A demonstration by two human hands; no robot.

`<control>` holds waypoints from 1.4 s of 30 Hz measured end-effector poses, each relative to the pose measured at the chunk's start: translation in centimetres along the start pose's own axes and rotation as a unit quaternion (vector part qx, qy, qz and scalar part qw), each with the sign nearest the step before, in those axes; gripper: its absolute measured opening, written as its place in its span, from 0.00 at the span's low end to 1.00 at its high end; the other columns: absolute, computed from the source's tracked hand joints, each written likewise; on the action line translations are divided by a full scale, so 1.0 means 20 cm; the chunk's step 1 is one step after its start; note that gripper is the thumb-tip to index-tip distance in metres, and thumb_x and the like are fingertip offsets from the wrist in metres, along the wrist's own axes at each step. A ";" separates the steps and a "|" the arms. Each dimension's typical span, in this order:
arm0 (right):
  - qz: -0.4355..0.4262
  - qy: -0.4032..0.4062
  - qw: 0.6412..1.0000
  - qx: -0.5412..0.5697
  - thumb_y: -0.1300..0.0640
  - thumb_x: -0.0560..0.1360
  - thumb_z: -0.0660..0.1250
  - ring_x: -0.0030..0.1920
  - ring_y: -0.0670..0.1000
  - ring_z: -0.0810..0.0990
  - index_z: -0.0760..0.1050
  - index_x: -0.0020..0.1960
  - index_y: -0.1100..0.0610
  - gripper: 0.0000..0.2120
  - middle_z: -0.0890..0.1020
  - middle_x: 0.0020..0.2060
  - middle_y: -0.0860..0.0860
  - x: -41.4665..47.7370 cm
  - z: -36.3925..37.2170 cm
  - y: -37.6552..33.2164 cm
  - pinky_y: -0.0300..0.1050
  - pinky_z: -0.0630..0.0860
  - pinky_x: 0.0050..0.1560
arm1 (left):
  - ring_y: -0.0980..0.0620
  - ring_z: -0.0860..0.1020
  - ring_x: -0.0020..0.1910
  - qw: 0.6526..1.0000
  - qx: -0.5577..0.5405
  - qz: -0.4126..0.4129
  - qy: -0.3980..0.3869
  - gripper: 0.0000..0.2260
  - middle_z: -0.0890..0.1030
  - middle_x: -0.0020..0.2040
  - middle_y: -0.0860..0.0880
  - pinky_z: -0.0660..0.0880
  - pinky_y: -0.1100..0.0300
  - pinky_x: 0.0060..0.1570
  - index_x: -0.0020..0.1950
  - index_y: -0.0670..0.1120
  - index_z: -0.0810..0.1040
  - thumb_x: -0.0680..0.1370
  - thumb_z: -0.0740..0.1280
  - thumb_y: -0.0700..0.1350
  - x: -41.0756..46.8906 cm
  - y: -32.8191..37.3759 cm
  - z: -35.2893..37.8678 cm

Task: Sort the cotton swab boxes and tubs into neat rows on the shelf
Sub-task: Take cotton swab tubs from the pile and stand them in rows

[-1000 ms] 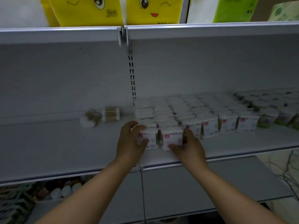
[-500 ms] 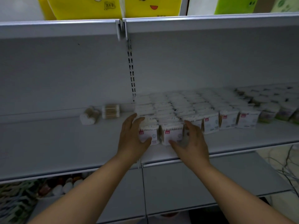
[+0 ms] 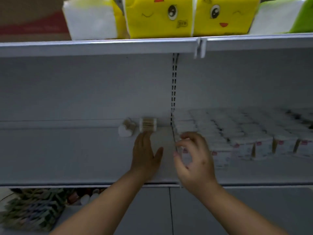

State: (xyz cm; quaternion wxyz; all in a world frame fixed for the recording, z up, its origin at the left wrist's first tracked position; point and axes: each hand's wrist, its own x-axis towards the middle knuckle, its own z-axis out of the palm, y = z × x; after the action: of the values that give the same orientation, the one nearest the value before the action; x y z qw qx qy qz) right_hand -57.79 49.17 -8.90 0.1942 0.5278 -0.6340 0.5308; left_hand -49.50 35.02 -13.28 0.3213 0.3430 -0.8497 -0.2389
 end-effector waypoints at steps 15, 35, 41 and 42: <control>0.206 -0.254 0.928 -0.181 0.53 0.73 0.68 0.76 0.59 0.44 0.45 0.77 0.44 0.41 0.35 0.75 0.55 0.28 0.95 0.22 0.51 0.58 0.72 | 0.42 0.66 0.68 0.959 0.050 -0.261 -0.093 0.36 0.70 0.68 0.43 0.62 0.49 0.65 0.71 0.46 0.66 0.73 0.54 0.71 0.51 -0.63 -0.32; 0.414 -0.049 0.909 -0.006 0.49 0.82 0.51 0.55 0.55 0.78 0.72 0.64 0.55 0.18 0.79 0.58 0.56 0.27 1.02 0.21 0.43 0.71 0.55 | 0.60 0.81 0.38 0.831 -0.533 -0.155 -0.022 0.15 0.83 0.43 0.51 0.76 0.68 0.35 0.50 0.46 0.79 0.65 0.75 0.43 0.39 -0.69 -0.45; 0.478 0.125 0.803 0.332 0.48 0.80 0.54 0.33 0.50 0.83 0.79 0.45 0.52 0.17 0.85 0.35 0.51 0.23 0.74 -0.04 0.42 0.79 0.30 | 0.41 0.79 0.52 0.711 -0.666 -0.186 -0.128 0.32 0.79 0.56 0.39 0.76 0.48 0.52 0.61 0.41 0.74 0.58 0.77 0.42 0.34 -0.50 -0.53; 0.475 0.131 0.798 0.348 0.43 0.78 0.56 0.33 0.51 0.84 0.80 0.44 0.52 0.18 0.85 0.35 0.53 0.21 0.66 -0.06 0.43 0.79 0.30 | 0.41 0.79 0.52 0.685 -0.687 -0.181 -0.161 0.35 0.80 0.54 0.40 0.75 0.47 0.54 0.58 0.40 0.75 0.54 0.80 0.46 0.32 -0.42 -0.53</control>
State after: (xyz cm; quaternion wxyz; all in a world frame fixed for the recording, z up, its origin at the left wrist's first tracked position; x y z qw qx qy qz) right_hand -54.08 35.75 -9.70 -0.1982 0.1183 -0.5459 0.8054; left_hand -42.02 22.81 -8.96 0.2755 0.1291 -0.4074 -0.8611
